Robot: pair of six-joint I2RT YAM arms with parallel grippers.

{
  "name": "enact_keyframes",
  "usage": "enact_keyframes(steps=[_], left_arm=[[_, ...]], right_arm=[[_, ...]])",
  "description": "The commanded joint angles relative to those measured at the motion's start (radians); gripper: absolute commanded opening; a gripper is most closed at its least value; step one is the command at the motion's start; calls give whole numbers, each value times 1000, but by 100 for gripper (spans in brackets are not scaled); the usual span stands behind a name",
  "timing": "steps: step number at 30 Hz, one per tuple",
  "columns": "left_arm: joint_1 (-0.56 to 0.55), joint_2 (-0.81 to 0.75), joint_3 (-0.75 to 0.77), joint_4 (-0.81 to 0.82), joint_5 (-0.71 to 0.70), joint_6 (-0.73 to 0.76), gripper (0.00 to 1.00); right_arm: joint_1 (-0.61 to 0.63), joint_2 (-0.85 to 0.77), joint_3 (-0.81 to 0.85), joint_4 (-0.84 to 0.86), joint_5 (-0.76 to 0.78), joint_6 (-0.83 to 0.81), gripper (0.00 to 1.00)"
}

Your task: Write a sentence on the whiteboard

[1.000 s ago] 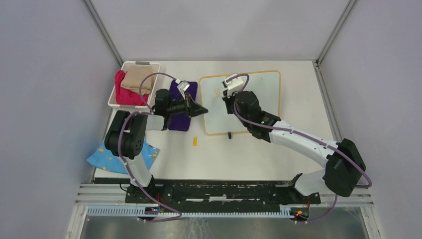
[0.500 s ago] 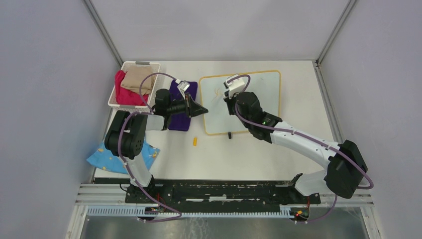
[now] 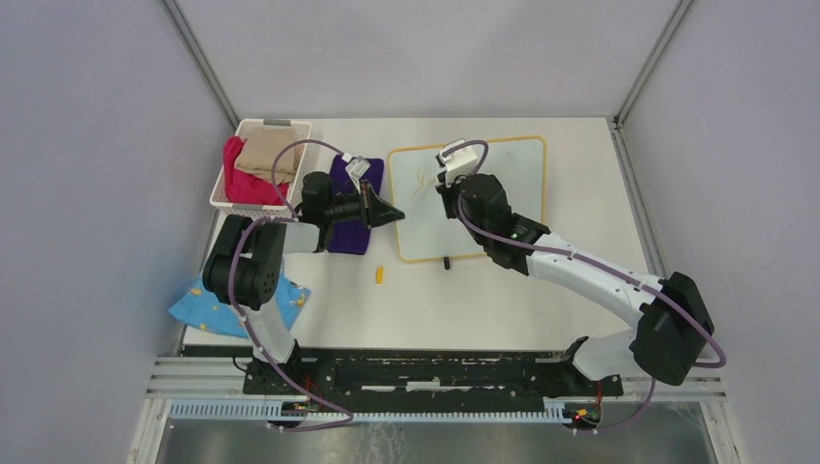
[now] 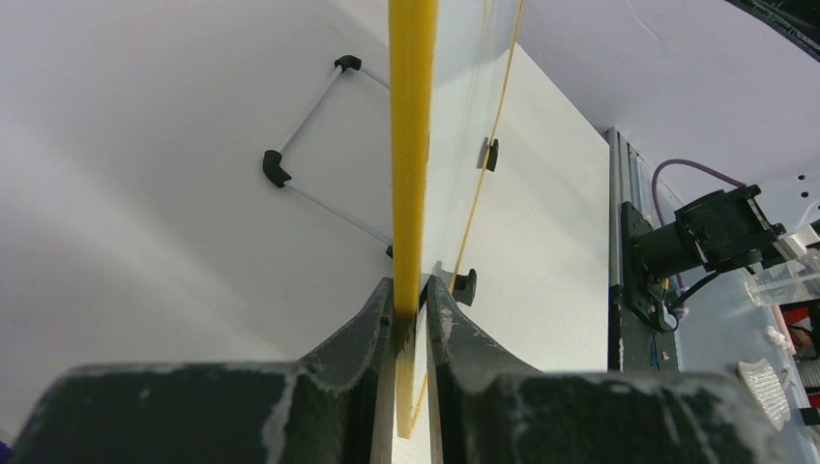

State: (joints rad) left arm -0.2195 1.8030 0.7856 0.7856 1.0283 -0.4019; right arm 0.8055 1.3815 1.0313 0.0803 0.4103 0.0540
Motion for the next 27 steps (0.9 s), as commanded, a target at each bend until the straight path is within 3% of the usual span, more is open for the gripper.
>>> enact_keyframes(steps=[1,27], left_arm=[[-6,-16,8,-62,-40,67,2],[-7,-15,11,-79,-41,78,2]], right_arm=[[-6,0,49,20,21,-13,0],[-6,-11,31,34,-44,6,0]])
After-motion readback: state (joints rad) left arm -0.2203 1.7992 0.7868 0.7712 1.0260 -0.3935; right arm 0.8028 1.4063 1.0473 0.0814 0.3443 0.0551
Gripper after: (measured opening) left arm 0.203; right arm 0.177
